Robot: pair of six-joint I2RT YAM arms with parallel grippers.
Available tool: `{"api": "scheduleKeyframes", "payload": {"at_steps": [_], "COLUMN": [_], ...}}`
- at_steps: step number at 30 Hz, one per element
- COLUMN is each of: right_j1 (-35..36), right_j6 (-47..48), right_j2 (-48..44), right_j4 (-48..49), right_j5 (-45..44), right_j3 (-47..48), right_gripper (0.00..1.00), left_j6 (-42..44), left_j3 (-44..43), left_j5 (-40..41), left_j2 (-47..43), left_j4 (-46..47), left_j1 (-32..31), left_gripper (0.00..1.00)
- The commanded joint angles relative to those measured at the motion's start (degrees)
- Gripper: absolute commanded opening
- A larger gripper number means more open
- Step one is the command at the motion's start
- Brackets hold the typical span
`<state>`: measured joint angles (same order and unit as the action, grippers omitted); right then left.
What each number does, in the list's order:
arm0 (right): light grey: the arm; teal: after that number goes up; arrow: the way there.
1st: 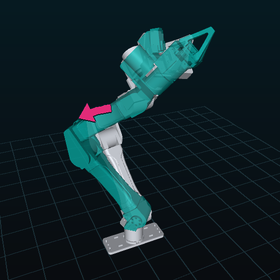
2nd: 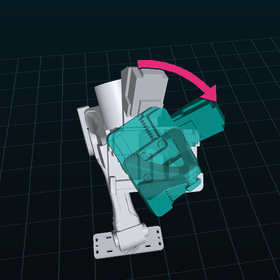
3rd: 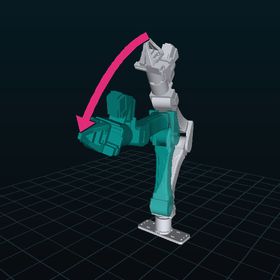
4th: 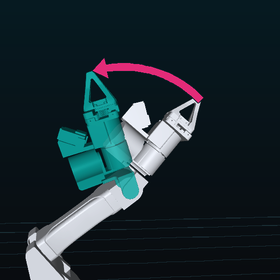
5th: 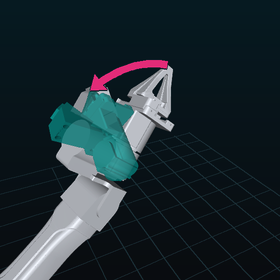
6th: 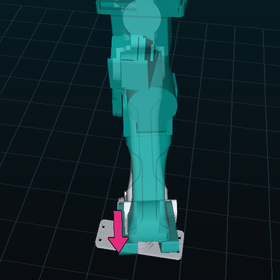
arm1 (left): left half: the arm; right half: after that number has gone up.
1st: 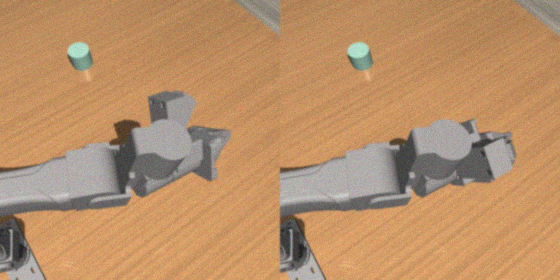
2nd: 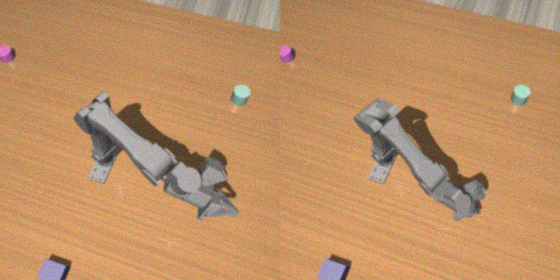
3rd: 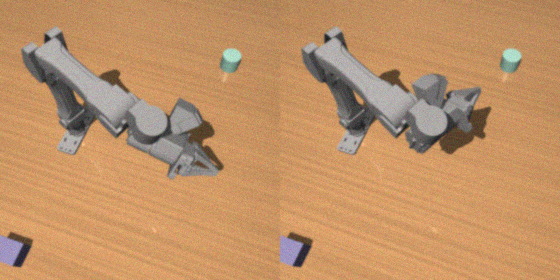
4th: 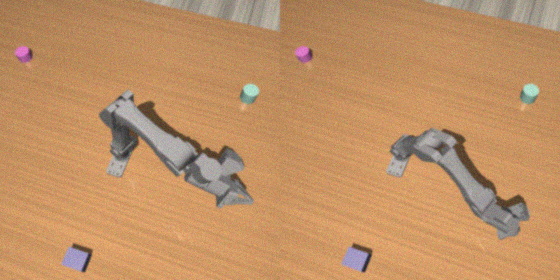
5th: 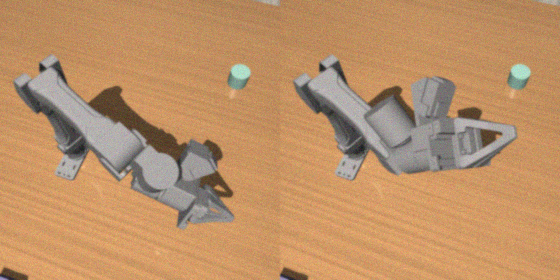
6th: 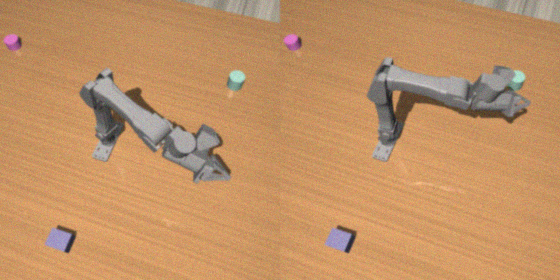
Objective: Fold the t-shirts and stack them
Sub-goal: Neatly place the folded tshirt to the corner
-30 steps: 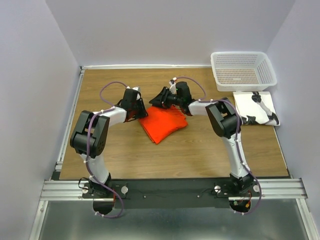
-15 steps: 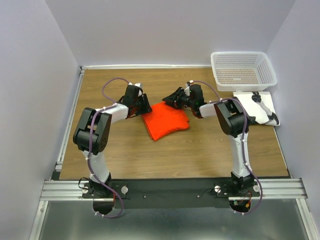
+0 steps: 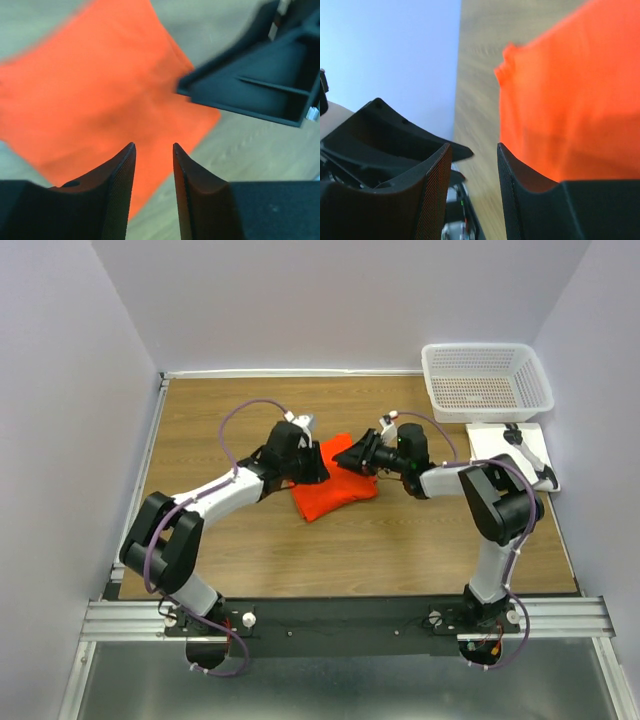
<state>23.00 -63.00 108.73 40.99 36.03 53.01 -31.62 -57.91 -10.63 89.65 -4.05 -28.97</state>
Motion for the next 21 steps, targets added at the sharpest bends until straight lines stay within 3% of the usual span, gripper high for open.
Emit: {"api": "scheduleKeyframes", "payload": {"at_steps": [1,9,21], "right_j1": [2.0,-0.8,-12.3], "right_j6": [0.2,3.7,8.7], "right_j2": [1.0,6.8,4.7], "right_j4": [2.8,5.2,6.6], "right_j5": [3.8,1.7,4.1], "right_j3": [-5.3,-13.8,-19.5], "right_gripper": [0.49,0.49,0.49], "left_j6": [-0.8,-3.8,-3.3], "left_j3": [6.9,15.8,16.3], "left_j5": [-1.8,-0.2,6.8], "left_j2": [1.7,7.1,5.8], "left_j4": [-2.2,0.1,-6.0], "left_j1": [-3.1,-4.2,-1.2], "left_gripper": [0.4,0.24,0.19]}}
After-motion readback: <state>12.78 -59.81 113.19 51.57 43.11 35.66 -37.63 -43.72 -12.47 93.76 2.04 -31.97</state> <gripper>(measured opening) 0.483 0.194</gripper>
